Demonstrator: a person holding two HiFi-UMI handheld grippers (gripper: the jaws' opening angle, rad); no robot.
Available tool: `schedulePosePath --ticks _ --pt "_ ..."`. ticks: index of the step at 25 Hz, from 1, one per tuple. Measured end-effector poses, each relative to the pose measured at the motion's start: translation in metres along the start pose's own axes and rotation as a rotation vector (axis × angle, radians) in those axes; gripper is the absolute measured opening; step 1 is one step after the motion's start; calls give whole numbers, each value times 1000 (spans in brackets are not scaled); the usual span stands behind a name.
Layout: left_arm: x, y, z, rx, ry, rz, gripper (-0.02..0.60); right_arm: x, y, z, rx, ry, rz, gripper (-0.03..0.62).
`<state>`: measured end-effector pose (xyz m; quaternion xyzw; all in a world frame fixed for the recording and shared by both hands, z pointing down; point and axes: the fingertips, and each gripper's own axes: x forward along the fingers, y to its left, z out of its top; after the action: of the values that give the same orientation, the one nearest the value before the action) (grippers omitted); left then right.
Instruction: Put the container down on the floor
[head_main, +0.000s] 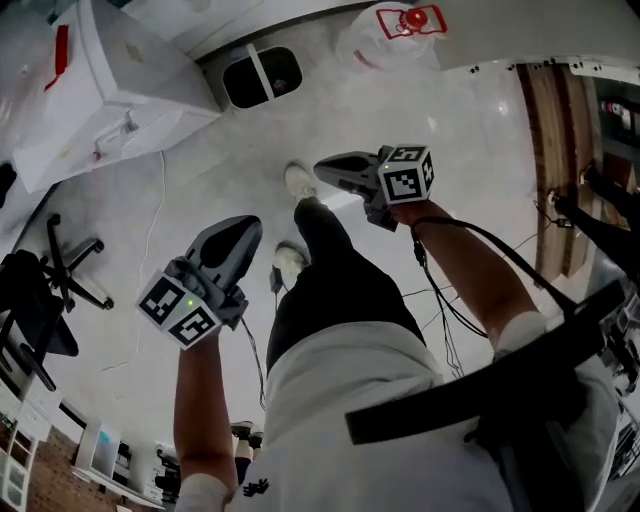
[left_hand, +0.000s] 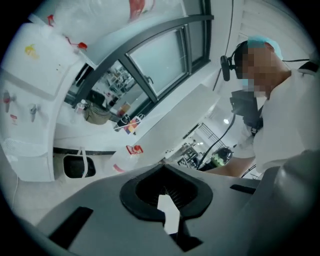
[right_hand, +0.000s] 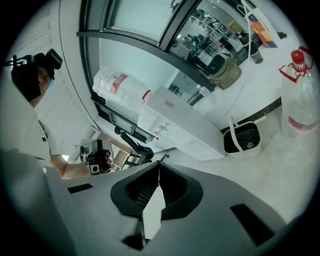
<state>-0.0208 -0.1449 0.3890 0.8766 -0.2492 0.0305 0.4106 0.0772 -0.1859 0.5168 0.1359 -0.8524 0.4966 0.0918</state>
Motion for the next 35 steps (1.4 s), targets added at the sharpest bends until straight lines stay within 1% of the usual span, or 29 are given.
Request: schedulePosePath --ticks 3,5,9,14,18,20,23,26,28,31,35 --pt "-18 -32 -11 14 -8 19 11 -11 59 -8 -51 -34 18 17" --pt "-31 -52 -20 22 -7 34 11 -15 93 -19 -77 -33 21 17" --pt "-58 -103 -32 51 -25 1 11 -29 157 -41 -112 -53 34 17" --pt "-93 -154 -45 81 -58 -4 11 -36 227 -63 -161 -59 60 17" --pt "-118 -190 -52 105 -93 -18 11 -37 277 -71 -217 -67 85 17" --pt "-128 -200 -58 118 -104 -16 11 -35 297 -75 -254 -48 95 17" --pt "-139 -212 -68 152 -96 -7 11 -32 323 -83 -322 -22 98 17" --pt "-144 -222 -71 167 -105 -12 11 -33 343 -89 -374 -29 98 17" --pt "-142 -231 -72 182 -112 -16 11 -36 353 -93 -392 -49 96 17" --pt "-142 -245 -73 227 -115 -15 11 -40 366 -98 -404 -75 95 17" --pt "-147 -255 -82 257 -122 -19 11 -45 382 -109 -430 -78 97 17"
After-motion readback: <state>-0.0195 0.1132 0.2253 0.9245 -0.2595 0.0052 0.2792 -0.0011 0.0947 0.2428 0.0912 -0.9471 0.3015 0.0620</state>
